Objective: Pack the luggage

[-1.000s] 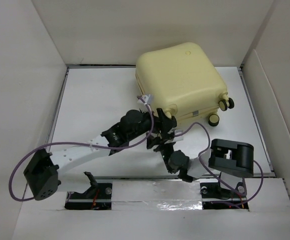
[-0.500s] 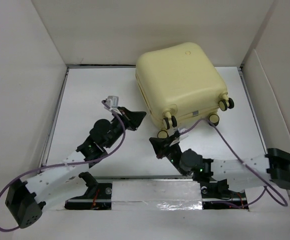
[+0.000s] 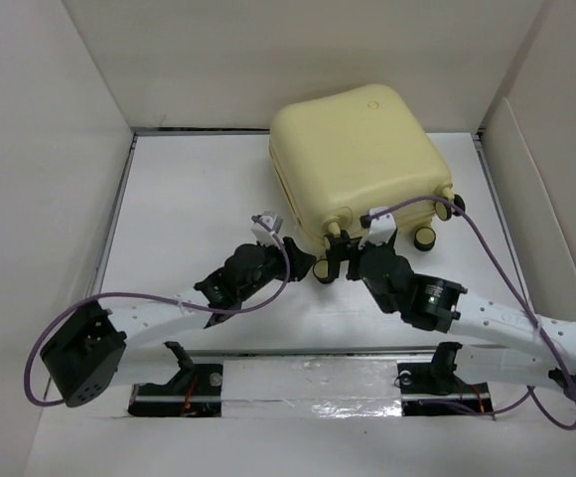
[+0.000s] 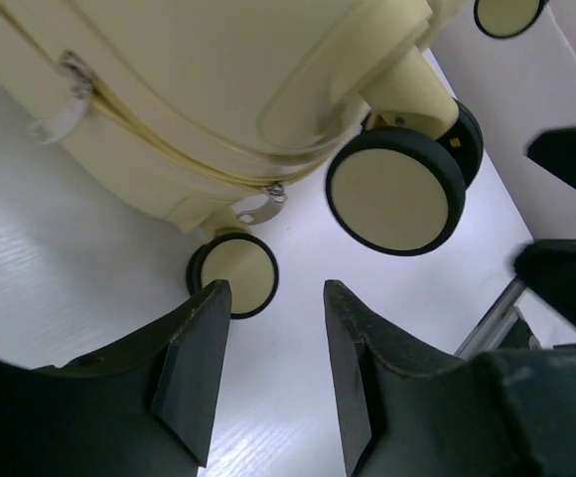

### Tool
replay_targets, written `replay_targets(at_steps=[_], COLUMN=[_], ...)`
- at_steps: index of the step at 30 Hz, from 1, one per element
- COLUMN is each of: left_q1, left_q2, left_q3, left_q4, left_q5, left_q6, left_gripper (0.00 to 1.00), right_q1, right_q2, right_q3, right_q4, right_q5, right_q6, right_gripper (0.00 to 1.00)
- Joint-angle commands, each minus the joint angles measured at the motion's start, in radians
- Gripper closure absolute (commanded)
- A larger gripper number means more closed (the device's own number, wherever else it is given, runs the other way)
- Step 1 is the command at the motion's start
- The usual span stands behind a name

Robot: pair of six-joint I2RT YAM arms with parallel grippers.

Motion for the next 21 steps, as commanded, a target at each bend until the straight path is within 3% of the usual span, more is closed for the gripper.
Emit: replay_targets(at_steps=[1,9,18,21], left_q1=[-0.046,-0.073,-0.101,-0.11], left_q2=[0.077,0.235,0.33,0.362], left_q3=[0.076,0.138,0.164,0.181], left_q4=[0.117,0.198,0.31,0.329], left_q5=[0.01,-0.059,-0.213,-0.247], left_q6=[0.053,0.084,0.107,0.116], left_gripper=[0.61,0.57,0.61,0.61], right_q1=[-0.068,-0.18,-0.288,-0.307], right_q2=[0.059,0.172,0.291,0.321], right_q3=[0.07,0.148,0.175,0.191], right_q4=[-0.108,-0.022,0.108,0.113], right_q5=[-0.145,-0.296,-0.489,-0.535], right_q6=[-0.072,-0.186,-0.201,-0.215], right_gripper=[0.07,0.09,0.27,0.27])
